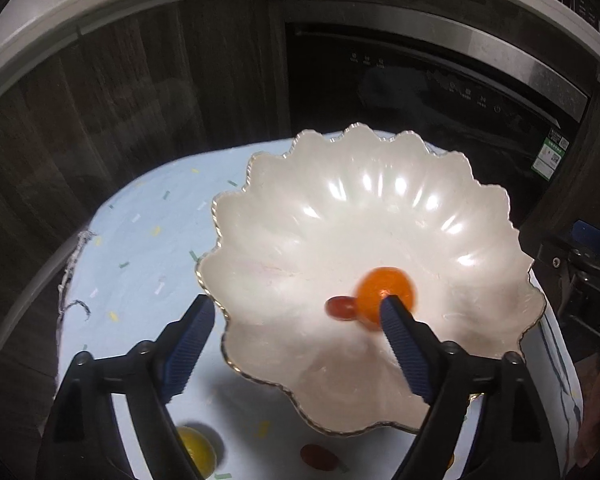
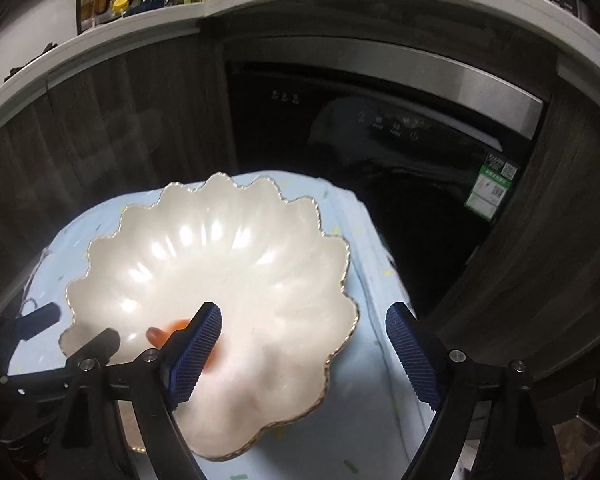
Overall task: Organize fruits
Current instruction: 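Open the right tool to drop the mandarin while the left tool releases the date into the bowl, then withdraw both open tools from the bowl back toward the remaining fruits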
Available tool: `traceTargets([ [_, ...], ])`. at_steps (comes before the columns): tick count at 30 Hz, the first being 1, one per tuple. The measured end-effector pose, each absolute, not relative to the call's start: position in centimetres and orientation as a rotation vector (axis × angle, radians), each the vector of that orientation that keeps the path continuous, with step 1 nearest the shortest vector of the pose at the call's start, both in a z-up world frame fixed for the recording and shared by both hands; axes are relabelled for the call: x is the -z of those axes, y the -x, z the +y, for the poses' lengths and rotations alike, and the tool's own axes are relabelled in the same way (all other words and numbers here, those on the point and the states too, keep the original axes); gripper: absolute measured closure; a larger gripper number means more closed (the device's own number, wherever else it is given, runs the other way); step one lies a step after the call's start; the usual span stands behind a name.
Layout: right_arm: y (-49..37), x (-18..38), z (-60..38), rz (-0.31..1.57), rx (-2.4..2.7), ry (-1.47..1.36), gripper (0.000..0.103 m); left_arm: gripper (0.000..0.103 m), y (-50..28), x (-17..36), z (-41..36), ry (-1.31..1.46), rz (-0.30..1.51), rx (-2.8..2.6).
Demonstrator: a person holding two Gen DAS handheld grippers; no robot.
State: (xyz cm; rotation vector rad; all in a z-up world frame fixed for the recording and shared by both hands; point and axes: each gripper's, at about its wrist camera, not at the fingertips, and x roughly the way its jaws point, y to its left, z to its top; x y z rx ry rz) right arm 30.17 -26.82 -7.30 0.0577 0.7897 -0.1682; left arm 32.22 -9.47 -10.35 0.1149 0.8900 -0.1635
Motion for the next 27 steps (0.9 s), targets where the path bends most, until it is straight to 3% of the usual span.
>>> traceTargets([
  [3,-30.0,6.8,-26.9,0.782,0.167,-0.064,0.018,0.011,-31.6,9.6,-9.4,-0.124,0.856,0.154],
  [27,-23.7,3.5,-25.0,0.702,0.151,-0.041,0.018,0.009,-25.5,5.8,-7.5,-0.102,0.787,0.132],
])
